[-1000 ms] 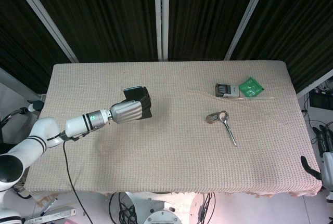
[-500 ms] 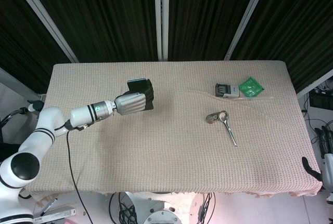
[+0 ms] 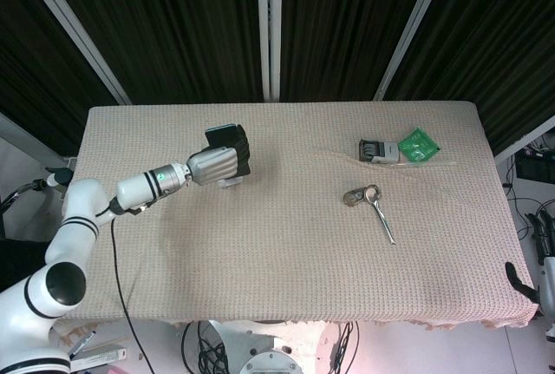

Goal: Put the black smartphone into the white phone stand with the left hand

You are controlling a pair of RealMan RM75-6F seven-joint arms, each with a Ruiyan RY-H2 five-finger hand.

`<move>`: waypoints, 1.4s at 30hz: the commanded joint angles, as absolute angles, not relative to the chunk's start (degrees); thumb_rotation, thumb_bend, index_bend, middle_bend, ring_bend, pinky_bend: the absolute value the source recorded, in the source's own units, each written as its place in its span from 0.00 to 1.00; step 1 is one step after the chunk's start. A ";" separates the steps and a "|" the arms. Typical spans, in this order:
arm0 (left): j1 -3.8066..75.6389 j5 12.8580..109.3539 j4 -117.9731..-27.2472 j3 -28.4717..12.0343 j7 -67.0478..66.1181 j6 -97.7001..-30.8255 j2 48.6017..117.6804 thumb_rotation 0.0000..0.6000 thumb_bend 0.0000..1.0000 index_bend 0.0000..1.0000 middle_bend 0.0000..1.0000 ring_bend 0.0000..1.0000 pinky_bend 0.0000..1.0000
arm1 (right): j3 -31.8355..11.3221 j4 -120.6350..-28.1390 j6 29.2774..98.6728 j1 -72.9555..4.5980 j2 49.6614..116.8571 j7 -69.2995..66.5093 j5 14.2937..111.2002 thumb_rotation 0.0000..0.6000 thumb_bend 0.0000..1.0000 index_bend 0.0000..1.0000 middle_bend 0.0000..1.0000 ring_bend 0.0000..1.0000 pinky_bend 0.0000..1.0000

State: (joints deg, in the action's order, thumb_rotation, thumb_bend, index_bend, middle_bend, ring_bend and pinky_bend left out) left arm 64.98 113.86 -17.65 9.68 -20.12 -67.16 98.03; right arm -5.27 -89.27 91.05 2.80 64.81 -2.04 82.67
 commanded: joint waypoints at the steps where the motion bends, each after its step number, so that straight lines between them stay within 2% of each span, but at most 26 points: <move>1: 64.69 113.72 -16.20 10.68 -19.30 -67.33 99.18 1.00 0.34 0.64 0.66 0.47 0.33 | -5.34 -89.29 90.85 2.79 64.75 -1.95 82.44 1.00 0.24 0.00 0.00 0.00 0.00; 24: 64.11 111.71 -11.08 14.11 -17.05 -67.45 102.11 1.00 0.34 0.63 0.65 0.46 0.33 | -5.65 -90.56 89.78 2.58 64.34 -1.24 81.49 1.00 0.24 0.00 0.00 0.00 0.00; 30: 64.12 110.44 -10.33 13.86 -16.95 -66.67 103.10 1.00 0.34 0.63 0.65 0.46 0.33 | -5.45 -91.13 89.58 2.63 64.11 -2.18 81.77 1.00 0.19 0.00 0.00 0.00 0.00; 42: 63.60 110.08 -9.88 15.29 -16.85 -65.70 103.59 1.00 0.34 0.63 0.64 0.46 0.33 | -5.28 -91.25 87.82 2.26 63.58 -5.20 81.40 1.00 0.18 0.00 0.00 0.00 0.00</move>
State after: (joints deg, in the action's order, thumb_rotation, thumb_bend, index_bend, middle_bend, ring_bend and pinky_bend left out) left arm 63.62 110.10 -9.89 15.27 -16.86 -65.69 103.57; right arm -5.31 -91.25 87.97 2.35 63.58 -5.34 81.38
